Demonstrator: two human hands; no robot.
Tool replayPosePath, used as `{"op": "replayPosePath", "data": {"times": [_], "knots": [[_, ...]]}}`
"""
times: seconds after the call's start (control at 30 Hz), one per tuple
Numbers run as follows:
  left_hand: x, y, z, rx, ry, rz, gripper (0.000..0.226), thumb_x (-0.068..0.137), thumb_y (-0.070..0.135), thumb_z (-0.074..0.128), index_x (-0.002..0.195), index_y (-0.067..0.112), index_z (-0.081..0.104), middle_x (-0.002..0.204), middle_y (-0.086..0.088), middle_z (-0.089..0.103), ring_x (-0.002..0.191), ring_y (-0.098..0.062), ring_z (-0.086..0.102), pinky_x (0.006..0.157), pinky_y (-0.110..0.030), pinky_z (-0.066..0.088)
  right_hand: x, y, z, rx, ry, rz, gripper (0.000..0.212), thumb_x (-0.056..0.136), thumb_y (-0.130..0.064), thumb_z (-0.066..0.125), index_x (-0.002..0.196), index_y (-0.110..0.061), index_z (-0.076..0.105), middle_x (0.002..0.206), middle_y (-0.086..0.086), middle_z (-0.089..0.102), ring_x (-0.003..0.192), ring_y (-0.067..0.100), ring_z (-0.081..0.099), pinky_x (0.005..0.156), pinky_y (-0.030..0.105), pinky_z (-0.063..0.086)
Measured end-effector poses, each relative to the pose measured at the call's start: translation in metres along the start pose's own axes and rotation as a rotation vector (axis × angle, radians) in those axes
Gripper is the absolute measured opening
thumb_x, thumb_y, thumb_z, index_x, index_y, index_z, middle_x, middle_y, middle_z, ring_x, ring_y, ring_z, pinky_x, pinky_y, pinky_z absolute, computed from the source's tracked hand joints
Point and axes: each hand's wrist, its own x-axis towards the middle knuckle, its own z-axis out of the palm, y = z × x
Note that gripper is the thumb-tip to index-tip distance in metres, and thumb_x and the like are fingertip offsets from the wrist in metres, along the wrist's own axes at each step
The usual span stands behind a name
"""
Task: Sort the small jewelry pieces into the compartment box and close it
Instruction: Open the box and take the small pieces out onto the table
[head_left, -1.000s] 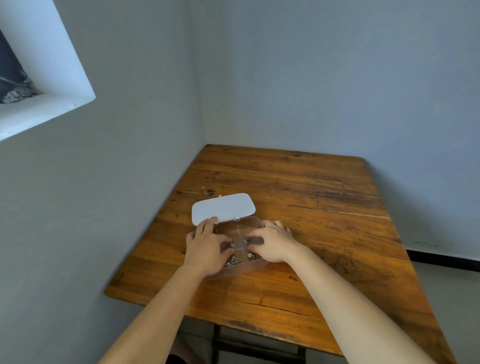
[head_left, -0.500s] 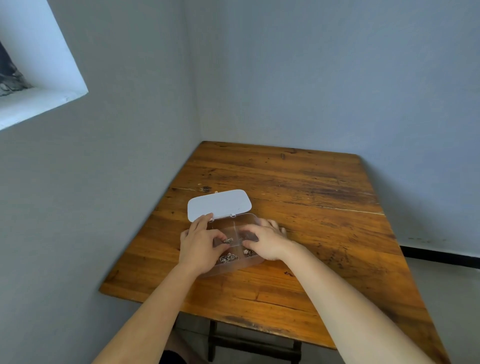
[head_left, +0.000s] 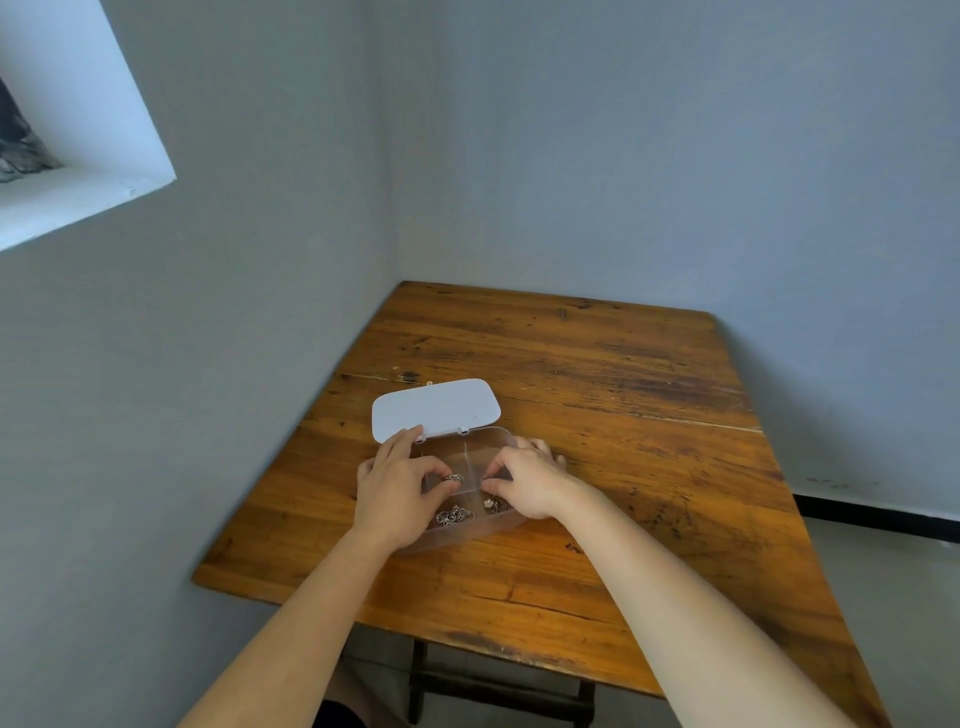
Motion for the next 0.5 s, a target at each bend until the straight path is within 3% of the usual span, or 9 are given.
{"op": "replayPosePath", "data": {"times": [0.17, 0.27, 0.37, 0.43, 0.5], "knots": [[-0.001, -0.001, 0.001, -0.054, 0.041, -0.03, 0.011, 0.088, 0.046, 0.068, 0.096, 0.04, 0.071, 0.156, 0.005, 0.038, 0.147, -0.018, 0.026, 0.116, -0.05, 0.022, -0.01, 0.002, 0.009, 0.28, 0.201, -0.048, 0.014, 0.095, -0.038, 0.062, 0.102, -0.027, 0.066, 0.135, 0.002, 0.057, 0.131, 0.024, 0.047, 0.106, 0.044, 0.04], [-0.001, -0.002, 0.001, -0.108, 0.074, -0.04, 0.01, 0.089, 0.04, 0.068, 0.098, 0.037, 0.072, 0.15, 0.005, 0.047, 0.145, -0.018, 0.031, 0.117, -0.049, 0.02, -0.02, 0.002, 0.01, 0.374, 0.312, -0.055, 0.012, 0.096, -0.037, 0.06, 0.099, -0.027, 0.065, 0.146, -0.001, 0.05, 0.137, 0.02, 0.042, 0.107, 0.039, 0.035], [-0.002, 0.0, -0.002, -0.163, 0.119, 0.004, 0.007, 0.09, 0.036, 0.068, 0.097, 0.034, 0.07, 0.125, 0.005, 0.066, 0.127, -0.015, 0.053, 0.118, -0.049, 0.026, -0.031, 0.004, 0.001, 0.532, 0.42, -0.049, 0.015, 0.097, -0.039, 0.058, 0.103, -0.026, 0.062, 0.127, -0.006, 0.061, 0.117, 0.014, 0.055, 0.089, 0.027, 0.045], [-0.002, 0.005, -0.01, -0.265, 0.133, 0.025, 0.007, 0.092, 0.034, 0.066, 0.096, 0.028, 0.068, 0.092, 0.009, 0.071, 0.092, -0.01, 0.065, 0.1, -0.038, 0.048, -0.037, 0.007, -0.01, 0.674, 0.478, -0.05, 0.014, 0.097, -0.037, 0.058, 0.102, -0.024, 0.061, 0.107, -0.008, 0.068, 0.102, 0.012, 0.063, 0.079, 0.023, 0.051], [0.0, 0.017, -0.019, -0.393, 0.129, 0.022, 0.006, 0.093, 0.032, 0.065, 0.092, 0.026, 0.064, 0.081, 0.013, 0.069, 0.077, -0.009, 0.065, 0.07, -0.028, 0.055, -0.041, 0.016, -0.02, 0.789, 0.526, -0.056, 0.012, 0.098, -0.034, 0.058, 0.101, -0.022, 0.061, 0.097, -0.007, 0.071, 0.092, 0.012, 0.07, 0.081, 0.033, 0.059]]}}
